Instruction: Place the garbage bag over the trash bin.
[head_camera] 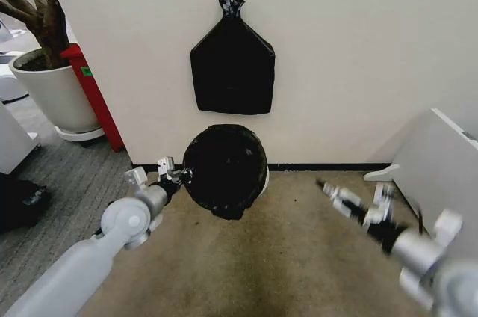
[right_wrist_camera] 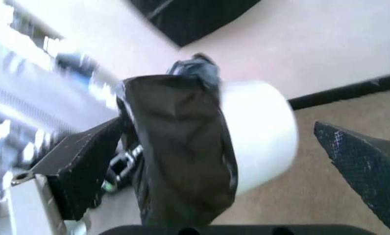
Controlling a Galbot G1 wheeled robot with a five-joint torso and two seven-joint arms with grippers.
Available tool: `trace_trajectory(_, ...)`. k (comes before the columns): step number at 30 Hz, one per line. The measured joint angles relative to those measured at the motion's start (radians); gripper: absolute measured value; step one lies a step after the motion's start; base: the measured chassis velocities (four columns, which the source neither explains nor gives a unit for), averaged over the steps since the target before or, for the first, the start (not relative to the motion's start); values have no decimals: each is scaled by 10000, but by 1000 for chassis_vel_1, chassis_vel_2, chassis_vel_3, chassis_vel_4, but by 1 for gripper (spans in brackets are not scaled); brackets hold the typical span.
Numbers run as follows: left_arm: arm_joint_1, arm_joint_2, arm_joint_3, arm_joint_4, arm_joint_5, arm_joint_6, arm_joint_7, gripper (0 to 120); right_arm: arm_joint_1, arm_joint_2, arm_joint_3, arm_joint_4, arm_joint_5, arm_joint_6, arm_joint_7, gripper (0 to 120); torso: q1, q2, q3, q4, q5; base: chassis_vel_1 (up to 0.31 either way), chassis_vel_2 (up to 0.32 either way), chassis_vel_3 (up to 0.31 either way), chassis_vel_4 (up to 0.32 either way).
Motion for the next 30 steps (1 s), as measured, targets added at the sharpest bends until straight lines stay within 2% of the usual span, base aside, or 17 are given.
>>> trace_trajectory(3, 188, 206, -15, 169, 711, -701, 1002, 0, 2387, -906, -1637, -849, 626, -146, 71, 100, 0, -1, 0, 0, 1, 0, 0, 0, 0)
trace_trajectory(5, 216, 226, -23, 184, 793, -804, 1120, 0, 2791, -989, -1910, -979, 761, -175, 163, 100, 0, -1, 0, 2, 0, 0, 0, 0, 0)
trace_trajectory(7, 350, 296, -63, 210, 1171, -1222, 1580, 0, 4304, -1118, -3007, -1516, 1291, -412, 517, 100, 0, -1, 0, 1, -5, 0, 0, 0, 0)
trace_trajectory(11, 573, 370, -111, 119, 1709, -1523, 2146, 0, 5657, -927, -4325, -2016, 1656, -622, 1034, 100, 0, -1, 0, -1, -6, 0, 0, 0, 0)
trace_trajectory(17, 594, 372, -46, -60, 2034, -1623, 2395, 0, 6175, -579, -5186, -2414, 1311, -689, 1115, 100, 0, -1, -1, -3, -2, 0, 0, 0, 0)
trace_trajectory(30, 635, 442, -11, -563, 1811, -1464, 2079, 0, 6501, -243, -5993, -2837, 294, -698, 1105, 100, 0, -1, -3, -4, -4, 0, 0, 0, 0)
